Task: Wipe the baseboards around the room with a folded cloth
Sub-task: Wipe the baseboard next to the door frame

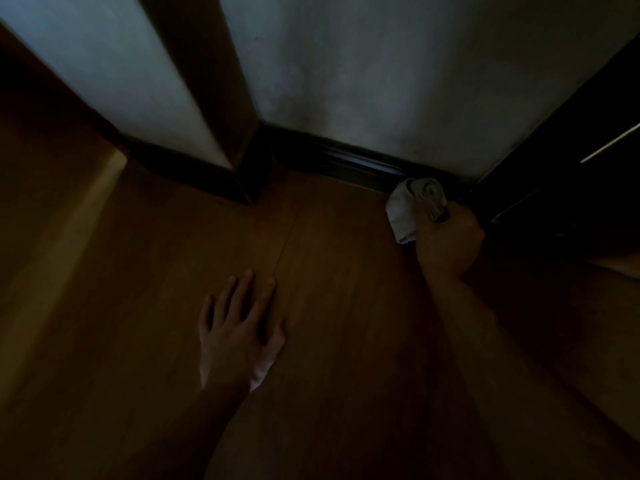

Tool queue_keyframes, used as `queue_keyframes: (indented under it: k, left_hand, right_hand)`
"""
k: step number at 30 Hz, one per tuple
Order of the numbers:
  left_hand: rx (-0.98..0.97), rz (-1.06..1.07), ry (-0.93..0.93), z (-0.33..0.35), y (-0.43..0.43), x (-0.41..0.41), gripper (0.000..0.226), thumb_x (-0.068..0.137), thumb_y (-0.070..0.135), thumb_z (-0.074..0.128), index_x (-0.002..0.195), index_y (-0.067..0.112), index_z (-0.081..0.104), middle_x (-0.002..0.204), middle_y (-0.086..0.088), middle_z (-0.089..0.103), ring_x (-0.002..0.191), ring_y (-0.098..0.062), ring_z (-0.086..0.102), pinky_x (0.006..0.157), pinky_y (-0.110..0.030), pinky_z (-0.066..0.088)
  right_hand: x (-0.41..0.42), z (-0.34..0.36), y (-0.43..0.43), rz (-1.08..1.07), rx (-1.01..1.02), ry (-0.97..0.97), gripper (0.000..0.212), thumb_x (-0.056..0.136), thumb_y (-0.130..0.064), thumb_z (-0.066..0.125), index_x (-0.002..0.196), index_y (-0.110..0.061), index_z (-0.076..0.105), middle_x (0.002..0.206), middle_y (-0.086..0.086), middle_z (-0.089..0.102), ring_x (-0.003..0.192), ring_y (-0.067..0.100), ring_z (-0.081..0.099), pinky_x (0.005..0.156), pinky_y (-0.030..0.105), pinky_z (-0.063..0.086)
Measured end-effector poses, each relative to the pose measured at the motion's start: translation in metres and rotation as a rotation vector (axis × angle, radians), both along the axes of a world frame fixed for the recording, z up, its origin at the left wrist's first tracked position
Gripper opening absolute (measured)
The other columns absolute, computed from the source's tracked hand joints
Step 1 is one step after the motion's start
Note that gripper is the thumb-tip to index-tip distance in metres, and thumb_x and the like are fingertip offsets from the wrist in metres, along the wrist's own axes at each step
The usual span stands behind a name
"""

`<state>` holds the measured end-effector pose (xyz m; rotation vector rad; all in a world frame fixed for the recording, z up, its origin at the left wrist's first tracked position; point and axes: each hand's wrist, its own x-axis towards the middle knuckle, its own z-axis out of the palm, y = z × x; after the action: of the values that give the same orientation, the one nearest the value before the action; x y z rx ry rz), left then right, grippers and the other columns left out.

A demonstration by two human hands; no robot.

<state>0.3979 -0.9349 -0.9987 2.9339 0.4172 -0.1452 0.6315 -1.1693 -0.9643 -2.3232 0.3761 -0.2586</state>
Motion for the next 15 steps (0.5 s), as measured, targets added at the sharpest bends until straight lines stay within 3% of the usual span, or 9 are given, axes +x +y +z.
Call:
queue_keyframes:
  k: [4,6,8,11,15]
  left_hand:
    - [-0.001,0.025,-0.037,0.004,-0.005,0.004,0.068,0.096,0.069,0.026,0.156,0.037,0.032,0.165,-0.001,0.024,0.153,-0.026,0.016,0.121,-0.055,0.013]
    - [-0.019,0.000,-0.064,0.006,-0.010,0.012,0.067,0.096,0.067,0.029,0.154,0.033,0.038,0.162,-0.004,0.032,0.150,-0.028,0.025,0.120,-0.056,0.017]
    - [-0.060,-0.054,-0.068,0.007,-0.018,0.021,0.066,0.097,0.067,0.030,0.154,0.034,0.037,0.162,-0.002,0.032,0.150,-0.026,0.024,0.121,-0.054,0.015]
    - [-0.049,-0.088,-0.072,0.002,-0.024,0.027,0.064,0.098,0.067,0.030,0.155,0.038,0.033,0.163,0.001,0.028,0.152,-0.023,0.020,0.121,-0.054,0.015]
    - [-0.024,-0.092,-0.079,-0.005,-0.021,0.026,0.065,0.097,0.070,0.029,0.154,0.039,0.034,0.164,0.002,0.027,0.153,-0.022,0.019,0.121,-0.054,0.015]
  right_hand:
    - [0.000,0.003,0.003,0.043,0.006,-0.001,0.032,0.088,-0.034,0.068,0.087,-0.002,0.068,0.094,0.016,0.066,0.083,0.030,0.064,0.062,0.034,0.050]
    - [0.002,0.008,0.012,0.102,-0.027,-0.001,0.029,0.089,-0.033,0.068,0.084,-0.005,0.069,0.093,0.014,0.066,0.081,0.026,0.062,0.059,0.029,0.041]
    - [0.003,0.010,0.011,0.089,-0.038,0.001,0.027,0.089,-0.033,0.068,0.085,-0.006,0.069,0.094,0.012,0.066,0.081,0.024,0.063,0.058,0.027,0.039]
    - [0.000,0.006,0.004,0.057,-0.030,0.006,0.028,0.089,-0.032,0.066,0.090,-0.004,0.068,0.100,0.014,0.066,0.087,0.028,0.064,0.062,0.033,0.048]
    - [0.003,0.004,0.014,0.112,-0.081,-0.011,0.030,0.089,-0.033,0.067,0.085,-0.003,0.067,0.096,0.015,0.064,0.082,0.027,0.062,0.060,0.029,0.042]
